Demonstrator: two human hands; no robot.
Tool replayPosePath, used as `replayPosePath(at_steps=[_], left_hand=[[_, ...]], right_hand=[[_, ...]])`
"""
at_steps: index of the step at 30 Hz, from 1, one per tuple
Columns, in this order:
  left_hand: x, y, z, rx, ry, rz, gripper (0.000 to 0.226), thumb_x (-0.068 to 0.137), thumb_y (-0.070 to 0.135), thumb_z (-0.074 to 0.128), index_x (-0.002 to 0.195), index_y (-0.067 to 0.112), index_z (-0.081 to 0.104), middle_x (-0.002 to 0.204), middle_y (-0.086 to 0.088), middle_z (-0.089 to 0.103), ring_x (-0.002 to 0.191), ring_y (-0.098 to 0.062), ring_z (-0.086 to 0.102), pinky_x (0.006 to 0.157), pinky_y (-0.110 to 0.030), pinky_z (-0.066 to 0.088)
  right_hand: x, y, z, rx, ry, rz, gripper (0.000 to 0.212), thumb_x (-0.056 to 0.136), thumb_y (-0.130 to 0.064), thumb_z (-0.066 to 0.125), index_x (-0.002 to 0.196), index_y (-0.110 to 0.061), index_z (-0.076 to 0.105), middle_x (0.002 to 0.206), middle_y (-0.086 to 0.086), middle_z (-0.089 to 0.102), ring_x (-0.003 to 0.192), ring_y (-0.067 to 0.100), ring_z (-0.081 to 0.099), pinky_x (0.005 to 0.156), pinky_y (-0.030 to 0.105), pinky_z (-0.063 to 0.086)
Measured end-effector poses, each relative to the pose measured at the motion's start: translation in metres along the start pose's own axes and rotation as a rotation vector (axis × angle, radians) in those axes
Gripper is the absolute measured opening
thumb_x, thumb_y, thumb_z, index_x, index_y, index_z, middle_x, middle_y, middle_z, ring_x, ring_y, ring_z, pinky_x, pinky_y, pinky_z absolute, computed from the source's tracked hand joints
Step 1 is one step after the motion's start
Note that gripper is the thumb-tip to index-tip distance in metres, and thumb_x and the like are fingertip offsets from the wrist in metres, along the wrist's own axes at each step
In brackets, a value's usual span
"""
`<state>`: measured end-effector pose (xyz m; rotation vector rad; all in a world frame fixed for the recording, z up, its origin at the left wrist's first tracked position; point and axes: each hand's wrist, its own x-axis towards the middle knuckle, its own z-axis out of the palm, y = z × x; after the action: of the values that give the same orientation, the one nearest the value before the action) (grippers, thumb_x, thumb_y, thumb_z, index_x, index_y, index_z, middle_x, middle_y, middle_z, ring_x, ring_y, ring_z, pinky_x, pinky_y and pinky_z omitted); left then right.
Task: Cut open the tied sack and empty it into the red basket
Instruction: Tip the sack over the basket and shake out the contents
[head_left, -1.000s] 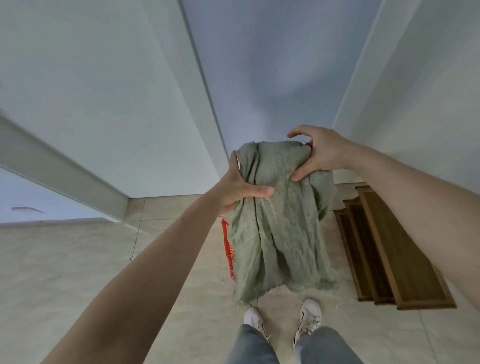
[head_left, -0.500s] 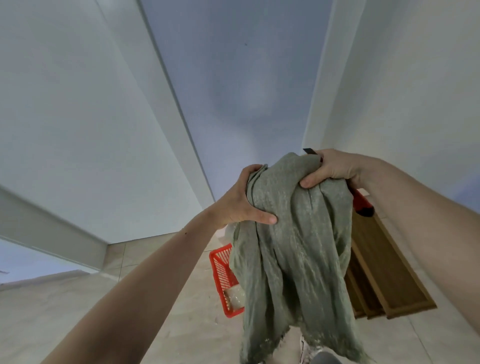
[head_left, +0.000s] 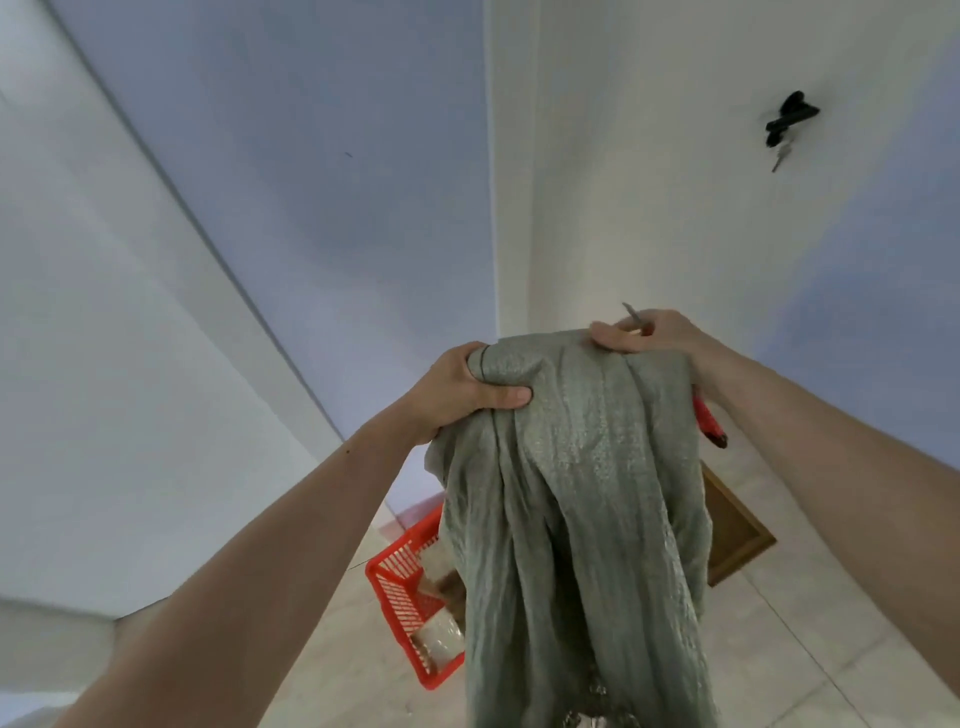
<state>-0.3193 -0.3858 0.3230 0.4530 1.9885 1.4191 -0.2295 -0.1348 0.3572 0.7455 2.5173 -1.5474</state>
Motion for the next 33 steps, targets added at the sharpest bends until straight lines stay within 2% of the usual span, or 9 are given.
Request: replayPosePath(at_steps=[6,8,12,19,22,26,28,31,33], left_hand=[[0.02,0.002,0.028,0.024,-0.109,-0.072,0.051,0.07,0.015,0.089,0.117,0.009,0.069,0.111,-0.006,0.076,0.102,-0.021,0.073,0.091,-0.037,0.058],[0.025,0.004,0.041,0.018,-0.104,-0.096,0.048,0.07,0.015,0.089,0.114,0.009,0.071,0.108,-0.006,0.077,0.1,-0.021,0.073,0.089,-0.036,0.059],[0.034,0.016,0.071,-0.033,-0.146,-0.179,0.037,0.074,0.014,0.086,0.108,0.009,0.074,0.104,-0.008,0.078,0.094,-0.021,0.075,0.075,-0.029,0.061],[0.046,0.042,0.141,-0.101,-0.321,-0.475,0.064,0.066,0.032,0.083,0.119,-0.001,0.065,0.115,-0.019,0.072,0.107,-0.032,0.068,0.096,-0.045,0.053],[0.046,0.048,0.183,-0.184,-0.413,-0.508,0.055,0.075,0.035,0.082,0.114,0.0,0.066,0.108,-0.017,0.074,0.102,-0.028,0.068,0.095,-0.04,0.053],[0.045,0.058,0.245,-0.284,-0.538,-0.461,0.101,0.035,0.036,0.101,0.122,0.0,0.065,0.118,-0.018,0.071,0.109,-0.029,0.066,0.1,-0.041,0.05],[0.042,0.061,0.275,-0.306,-0.558,-0.421,0.092,0.048,0.038,0.097,0.125,0.002,0.063,0.126,-0.018,0.067,0.113,-0.029,0.064,0.102,-0.04,0.049],[0.036,0.069,0.316,-0.285,-0.501,-0.38,0.046,0.086,0.039,0.068,0.116,0.004,0.066,0.119,-0.016,0.068,0.105,-0.026,0.065,0.104,-0.039,0.047],[0.034,0.074,0.336,-0.244,-0.458,-0.354,0.055,0.086,0.051,0.064,0.114,0.004,0.069,0.114,-0.016,0.071,0.103,-0.027,0.067,0.103,-0.039,0.048]], right_hand=[[-0.042,0.023,-0.039,-0.155,0.344,-0.287,0.044,0.086,-0.057,0.066,0.116,-0.025,0.064,0.11,-0.008,0.071,0.086,0.0,0.06,0.075,0.02,0.042],[-0.059,0.027,-0.044,-0.25,0.273,-0.336,0.061,0.076,-0.061,0.07,0.123,-0.024,0.059,0.118,-0.012,0.07,0.088,-0.003,0.06,0.084,0.024,0.043],[-0.088,0.046,-0.047,-0.46,0.001,-0.296,0.104,0.054,-0.075,0.076,0.143,-0.035,0.04,0.142,-0.017,0.053,0.129,0.01,0.051,0.108,0.038,0.041],[-0.11,0.102,-0.072,-0.785,-0.061,-0.302,0.141,0.044,-0.081,0.077,0.155,-0.04,0.0,0.165,-0.008,0.007,0.147,0.02,0.023,0.114,0.046,0.03],[-0.122,0.123,-0.1,-0.753,-0.015,-0.278,0.134,0.048,-0.072,0.083,0.154,-0.042,0.007,0.157,-0.005,0.028,0.138,0.021,0.037,0.108,0.042,0.036],[-0.142,0.156,-0.143,-0.625,0.078,-0.276,0.114,0.054,-0.053,0.09,0.149,-0.037,0.028,0.134,-0.009,0.054,0.113,0.012,0.052,0.086,0.025,0.04],[-0.151,0.172,-0.161,-0.576,0.093,-0.285,0.105,0.055,-0.045,0.093,0.142,-0.037,0.035,0.127,-0.01,0.059,0.103,0.009,0.054,0.075,0.018,0.034],[-0.163,0.199,-0.188,-0.534,0.111,-0.223,0.106,0.054,-0.042,0.094,0.142,-0.035,0.035,0.128,-0.008,0.058,0.1,0.012,0.054,0.079,0.027,0.038],[-0.172,0.216,-0.209,-0.493,0.134,-0.146,0.105,0.054,-0.041,0.094,0.141,-0.034,0.036,0.125,-0.008,0.057,0.101,0.014,0.054,0.085,0.033,0.044]])
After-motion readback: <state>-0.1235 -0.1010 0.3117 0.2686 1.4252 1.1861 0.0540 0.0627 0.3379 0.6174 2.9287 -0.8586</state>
